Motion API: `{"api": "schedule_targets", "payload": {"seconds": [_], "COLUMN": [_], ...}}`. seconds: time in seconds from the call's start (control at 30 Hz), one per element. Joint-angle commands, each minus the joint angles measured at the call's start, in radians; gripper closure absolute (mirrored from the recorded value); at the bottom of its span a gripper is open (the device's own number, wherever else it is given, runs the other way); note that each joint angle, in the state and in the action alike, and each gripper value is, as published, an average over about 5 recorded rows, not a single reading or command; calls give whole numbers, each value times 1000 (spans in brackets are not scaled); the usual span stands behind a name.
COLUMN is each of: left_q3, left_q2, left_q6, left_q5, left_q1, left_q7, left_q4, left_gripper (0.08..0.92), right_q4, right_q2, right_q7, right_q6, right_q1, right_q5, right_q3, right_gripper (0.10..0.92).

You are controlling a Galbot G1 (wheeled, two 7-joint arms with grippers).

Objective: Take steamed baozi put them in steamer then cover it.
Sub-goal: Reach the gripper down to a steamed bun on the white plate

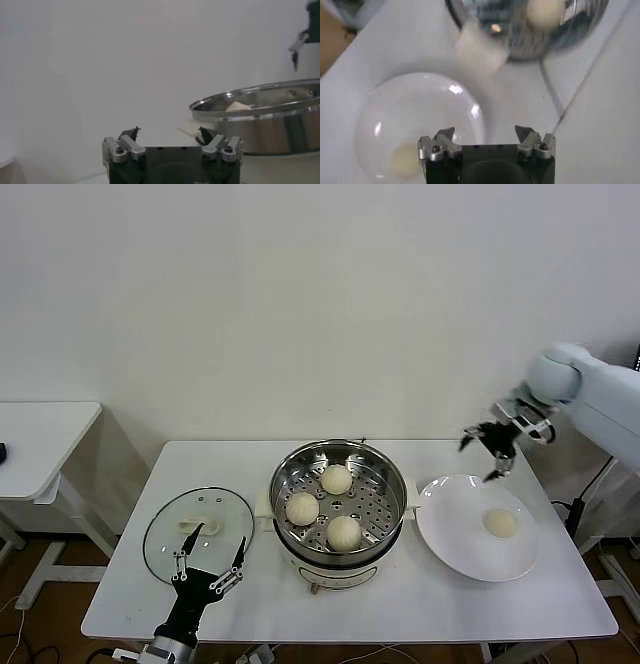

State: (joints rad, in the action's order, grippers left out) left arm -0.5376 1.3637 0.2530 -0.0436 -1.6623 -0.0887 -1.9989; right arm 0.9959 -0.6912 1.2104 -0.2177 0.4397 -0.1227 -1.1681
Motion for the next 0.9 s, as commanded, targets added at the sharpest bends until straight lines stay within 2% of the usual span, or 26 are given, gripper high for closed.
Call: {"api": "schedule_targets", "payload": {"seconds": [0.03,0.33,0.9], "left_q3": [0,-5,3], "left_q2": [1,5,12], "left_q6": [-2,0,8], "left_q5": [-3,-4,-17], "left_q1": [-1,-6,-14], "left_q7": [0,0,0], "left_q4": [1,2,5], "left_gripper": [177,177,177], "right_q4": [-191,-254,-313], "right_q2": [46,-8,-80], "right_q7": [-77,-115,-133], "right_q6": [107,101,82], "right_q1": [-207,-310,-360], "right_q5": [27,74,60], "right_q3": [56,130,180], "right_gripper": [203,203,203]}}
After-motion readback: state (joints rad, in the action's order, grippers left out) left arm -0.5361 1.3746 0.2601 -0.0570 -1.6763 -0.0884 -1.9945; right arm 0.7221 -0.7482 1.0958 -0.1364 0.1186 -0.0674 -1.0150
